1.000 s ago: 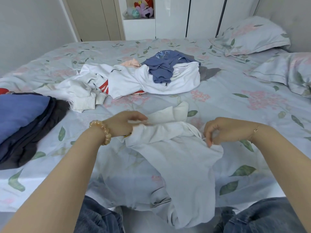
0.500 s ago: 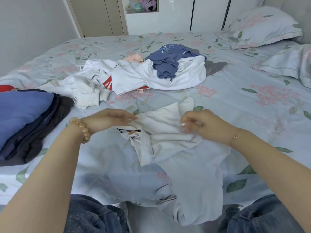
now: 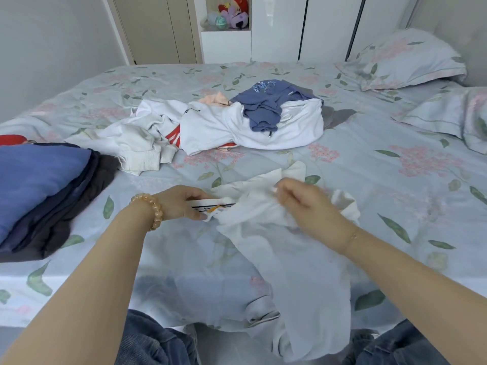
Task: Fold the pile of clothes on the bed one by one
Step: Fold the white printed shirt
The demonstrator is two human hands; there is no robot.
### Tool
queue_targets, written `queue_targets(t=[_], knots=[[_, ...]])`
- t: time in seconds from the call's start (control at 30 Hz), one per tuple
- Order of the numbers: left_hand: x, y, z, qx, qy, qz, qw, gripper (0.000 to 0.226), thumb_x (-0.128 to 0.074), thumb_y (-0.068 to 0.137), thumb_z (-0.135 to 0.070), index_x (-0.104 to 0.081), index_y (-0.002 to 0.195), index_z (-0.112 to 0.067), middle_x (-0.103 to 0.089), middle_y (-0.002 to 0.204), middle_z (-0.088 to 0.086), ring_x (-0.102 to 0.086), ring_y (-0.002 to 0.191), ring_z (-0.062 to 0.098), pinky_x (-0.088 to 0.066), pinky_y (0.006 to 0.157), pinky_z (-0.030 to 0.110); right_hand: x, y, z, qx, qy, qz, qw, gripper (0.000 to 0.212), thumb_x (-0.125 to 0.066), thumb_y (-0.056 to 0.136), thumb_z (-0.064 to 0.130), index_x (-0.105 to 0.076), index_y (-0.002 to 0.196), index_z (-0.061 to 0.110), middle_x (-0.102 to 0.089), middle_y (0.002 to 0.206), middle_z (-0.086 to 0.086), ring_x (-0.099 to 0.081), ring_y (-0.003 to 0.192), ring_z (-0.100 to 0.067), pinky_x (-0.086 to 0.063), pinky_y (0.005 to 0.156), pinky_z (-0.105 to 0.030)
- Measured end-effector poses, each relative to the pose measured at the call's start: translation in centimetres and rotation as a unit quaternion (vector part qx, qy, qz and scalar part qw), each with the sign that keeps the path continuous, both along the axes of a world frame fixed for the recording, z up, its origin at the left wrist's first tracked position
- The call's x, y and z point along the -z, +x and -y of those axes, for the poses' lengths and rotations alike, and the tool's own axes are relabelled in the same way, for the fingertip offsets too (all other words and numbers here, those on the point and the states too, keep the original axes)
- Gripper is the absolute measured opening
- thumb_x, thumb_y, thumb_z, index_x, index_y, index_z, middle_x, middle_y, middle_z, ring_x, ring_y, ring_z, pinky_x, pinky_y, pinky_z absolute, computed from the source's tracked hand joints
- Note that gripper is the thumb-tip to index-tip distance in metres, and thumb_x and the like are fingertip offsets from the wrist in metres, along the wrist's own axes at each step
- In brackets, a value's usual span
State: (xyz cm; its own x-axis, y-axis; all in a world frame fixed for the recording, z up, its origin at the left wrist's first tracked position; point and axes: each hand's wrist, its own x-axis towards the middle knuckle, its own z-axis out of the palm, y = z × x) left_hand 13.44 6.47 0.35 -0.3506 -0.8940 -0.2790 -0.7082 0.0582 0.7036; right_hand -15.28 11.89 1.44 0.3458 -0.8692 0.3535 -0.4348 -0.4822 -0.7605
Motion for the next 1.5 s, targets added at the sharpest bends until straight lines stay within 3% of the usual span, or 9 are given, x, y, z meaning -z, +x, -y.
queue_targets(t=[0.2, 0.4, 0.47, 0.6, 0.83, 0.97, 1.17, 1.33, 1.5], knots=[[-0.4, -0.9, 0.0, 0.005, 0.029, -0.004, 1.0, 0.045, -0.076, 0.066, -0.052, -0.071, 0.099, -0.022, -0.069, 0.088, -0.008, -0.06, 0.085, 0.009, -0.042, 0.081, 0.022, -0.7, -4.6, 2.4, 0.183, 0.302, 0.286, 0.891, 0.035, -0.047, 0.102, 0.029, -0.063, 0.106, -0.001, -0.066, 0.096, -0.01, -0.061, 0.089, -0.022, -0.048, 0.085, -0.037], [-1.5, -2.9, 0.2, -0.07, -0.054, -0.156, 0.984, 0.037, -0.071, 0.082, -0.042, -0.058, 0.072, -0.009, -0.05, 0.065, -0.01, -0.044, 0.063, 0.005, -0.033, 0.062, 0.02, -2.5, -7.4, 0.8, 0.096, 0.417, 0.226, 0.875, 0.073, -0.07, 0.064, 0.071, -0.07, 0.111, 0.015, -0.072, 0.109, -0.006, -0.069, 0.1, -0.022, -0.054, 0.085, -0.034], [-2.9, -3.6, -0.2, -0.079, -0.069, -0.242, 0.965, 0.046, -0.073, 0.079, -0.045, -0.065, 0.089, 0.0, -0.061, 0.08, 0.001, -0.054, 0.075, 0.011, -0.039, 0.07, 0.025, -3.2, -8.5, -0.3, 0.086, 0.389, 0.153, 0.904, 0.079, -0.081, 0.043, 0.072, -0.074, 0.092, 0.011, -0.074, 0.093, -0.007, -0.07, 0.077, -0.019, -0.054, 0.067, -0.025], [-6.3, -5.1, -2.2, -0.055, -0.019, -0.352, 0.934, 0.049, -0.084, 0.068, -0.034, -0.072, 0.107, -0.007, -0.071, 0.106, 0.014, -0.069, 0.093, 0.021, -0.054, 0.072, 0.025, -5.2, -10.6, -2.2, 0.171, 0.281, 0.23, 0.916, 0.052, -0.074, 0.074, 0.051, -0.072, 0.095, 0.004, -0.072, 0.092, -0.017, -0.067, 0.071, -0.022, -0.052, 0.06, -0.026], [-19.2, -8.5, -4.3, 0.177, 0.039, -0.21, 0.961, 0.045, -0.067, 0.083, 0.002, -0.06, 0.126, -0.007, -0.065, 0.122, 0.014, -0.064, 0.11, 0.027, -0.054, 0.09, 0.036, -17.2, -15.8, -3.5, 0.236, 0.104, 0.22, 0.941, 0.034, -0.072, 0.082, 0.038, -0.066, 0.077, 0.005, -0.069, 0.07, -0.006, -0.061, 0.059, -0.017, -0.048, 0.057, -0.024], [-29.6, -11.9, -3.1, 0.136, -0.052, -0.19, 0.971, 0.046, -0.079, 0.074, -0.022, -0.066, 0.117, -0.01, -0.066, 0.122, 0.013, -0.066, 0.105, 0.024, -0.056, 0.086, 0.032, -26.8, -19.3, -4.6, 0.257, 0.014, 0.175, 0.95, 0.059, -0.074, 0.079, 0.048, -0.06, 0.081, -0.009, -0.058, 0.076, -0.013, -0.052, 0.068, -0.02, -0.039, 0.063, -0.029], [-45.7, -15.6, -2.0, 0.173, -0.109, -0.118, 0.972, 0.069, -0.089, 0.061, -0.04, -0.065, 0.12, -0.012, -0.06, 0.129, 0.019, -0.059, 0.111, 0.031, -0.053, 0.09, 0.041, -42.4, -24.6, -6.9, 0.31, -0.122, 0.098, 0.938, 0.05, -0.075, 0.078, 0.049, -0.047, 0.064, 0.01, -0.042, 0.063, -0.005, -0.041, 0.055, -0.014, -0.029, 0.053, -0.024], [-53.2, -18.9, -3.6, 0.119, -0.194, -0.135, 0.964, 0.017, -0.071, 0.078, -0.027, -0.076, 0.091, -0.017, -0.074, 0.093, 0.0, -0.07, 0.078, 0.008, -0.056, 0.062, 0.021, -49.9, -27.2, -8.6, 0.345, -0.183, 0.064, 0.918, 0.055, -0.074, 0.075, 0.058, -0.042, 0.062, 0.016, -0.038, 0.055, 0.001, -0.035, 0.041, -0.01, -0.025, 0.046, -0.022], [-55.3, -22.2, -2.2, 0.033, -0.458, -0.014, 0.888, 0.028, -0.068, 0.085, -0.042, -0.064, 0.074, -0.016, -0.053, 0.065, -0.003, -0.049, 0.061, 0.013, -0.037, 0.055, 0.022, -52.1, -29.4, -8.8, 0.34, -0.228, 0.101, 0.907, 0.055, -0.074, 0.075, 0.058, -0.036, 0.056, 0.023, -0.035, 0.053, 0.003, -0.032, 0.039, -0.009, -0.023, 0.044, -0.02]])
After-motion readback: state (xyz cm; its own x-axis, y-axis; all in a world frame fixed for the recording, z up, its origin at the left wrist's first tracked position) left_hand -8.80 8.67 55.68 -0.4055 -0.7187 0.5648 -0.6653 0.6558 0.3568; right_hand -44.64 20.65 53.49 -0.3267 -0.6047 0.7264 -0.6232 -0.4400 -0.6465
